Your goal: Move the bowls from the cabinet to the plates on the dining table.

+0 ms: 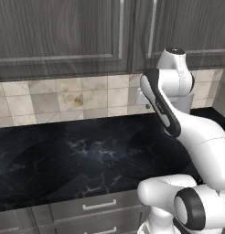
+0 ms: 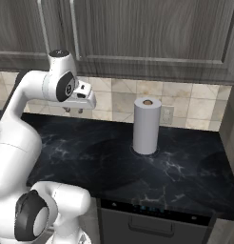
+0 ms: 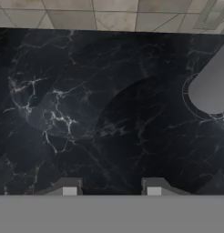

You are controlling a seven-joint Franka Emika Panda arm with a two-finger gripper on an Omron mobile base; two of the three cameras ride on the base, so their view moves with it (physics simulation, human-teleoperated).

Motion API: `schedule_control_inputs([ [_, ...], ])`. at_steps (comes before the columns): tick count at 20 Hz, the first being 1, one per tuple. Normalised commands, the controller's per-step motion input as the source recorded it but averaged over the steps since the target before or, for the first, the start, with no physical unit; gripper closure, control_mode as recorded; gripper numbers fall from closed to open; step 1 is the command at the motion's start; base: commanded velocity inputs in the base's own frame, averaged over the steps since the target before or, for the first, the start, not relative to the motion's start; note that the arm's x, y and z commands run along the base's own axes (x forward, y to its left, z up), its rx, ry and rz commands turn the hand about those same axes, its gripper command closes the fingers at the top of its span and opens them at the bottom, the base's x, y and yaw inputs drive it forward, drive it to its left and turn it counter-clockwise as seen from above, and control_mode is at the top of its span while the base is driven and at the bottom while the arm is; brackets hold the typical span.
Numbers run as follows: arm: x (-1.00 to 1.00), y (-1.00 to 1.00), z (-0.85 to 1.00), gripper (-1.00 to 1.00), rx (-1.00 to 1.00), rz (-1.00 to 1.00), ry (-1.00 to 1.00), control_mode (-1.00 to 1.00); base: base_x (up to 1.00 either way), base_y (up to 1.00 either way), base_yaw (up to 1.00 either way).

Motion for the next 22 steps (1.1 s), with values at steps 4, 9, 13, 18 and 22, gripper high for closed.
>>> schedule_control_inputs([
  [4, -0.03, 0.02, 0.0, -1.0, 0.0, 0.0, -0.02, -1.0, 0.0, 0.0, 0.0],
  [9, -0.11, 0.01, 0.27, -1.0, -0.02, 0.01, -0.06, -1.0, 0.0, 0.0, 0.0],
  [13, -0.16, 0.03, 0.34, -1.0, -0.02, 0.01, -0.06, -1.0, 0.0, 0.0, 0.0],
  [18, -0.16, 0.03, 0.34, -1.0, 0.0, 0.02, -0.09, -1.0, 0.0, 0.0, 0.0],
  [22, -0.07, 0.0, 0.37, -1.0, 0.0, 0.04, -0.12, -1.0, 0.0, 0.0, 0.0],
])
